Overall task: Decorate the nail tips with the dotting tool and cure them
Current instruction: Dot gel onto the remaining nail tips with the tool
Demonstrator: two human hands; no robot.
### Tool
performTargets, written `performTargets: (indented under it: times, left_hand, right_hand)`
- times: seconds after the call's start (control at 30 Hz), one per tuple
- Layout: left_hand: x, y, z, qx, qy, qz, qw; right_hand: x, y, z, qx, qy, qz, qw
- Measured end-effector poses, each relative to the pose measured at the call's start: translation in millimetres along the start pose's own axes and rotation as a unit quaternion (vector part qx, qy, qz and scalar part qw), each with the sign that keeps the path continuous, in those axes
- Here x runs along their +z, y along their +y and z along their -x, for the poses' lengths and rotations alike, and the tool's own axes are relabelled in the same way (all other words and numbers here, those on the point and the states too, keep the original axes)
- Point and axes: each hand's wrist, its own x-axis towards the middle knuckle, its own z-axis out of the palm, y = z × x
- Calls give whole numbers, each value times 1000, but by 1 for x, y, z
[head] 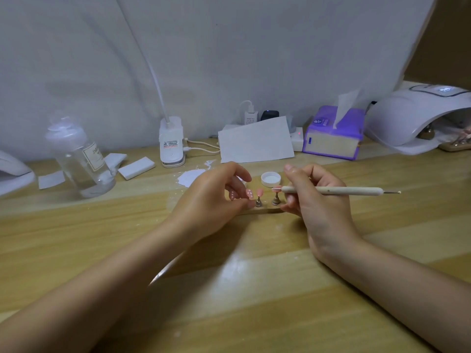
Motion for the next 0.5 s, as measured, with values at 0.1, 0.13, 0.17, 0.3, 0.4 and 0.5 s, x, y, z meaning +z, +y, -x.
performTargets:
  times: [0.1,0.13,0.17,0.3,0.4,0.5]
  left_hand:
    - [0,-1,1,-11,-12,-6,1000]
    - [0,0,1,-13,-15,-9,1000]
    - [0,0,1,-13,-19,-10,1000]
    - [-3,5,0,-9,-45,-20,999]
    - [-1,10,-2,-5,-55,-57,997]
    - [2,14,-5,2,-58,-103,993]
  right_hand:
    - [0,0,0,4,2,1,1000]
    - [0,0,0,5,2,1,1000]
    - [0,0,0,6,3,1,1000]
    - [0,0,1,6,4,4,1000]
    - [1,0,1,13,9,2,1000]
    - [0,0,1,13,19,11,1000]
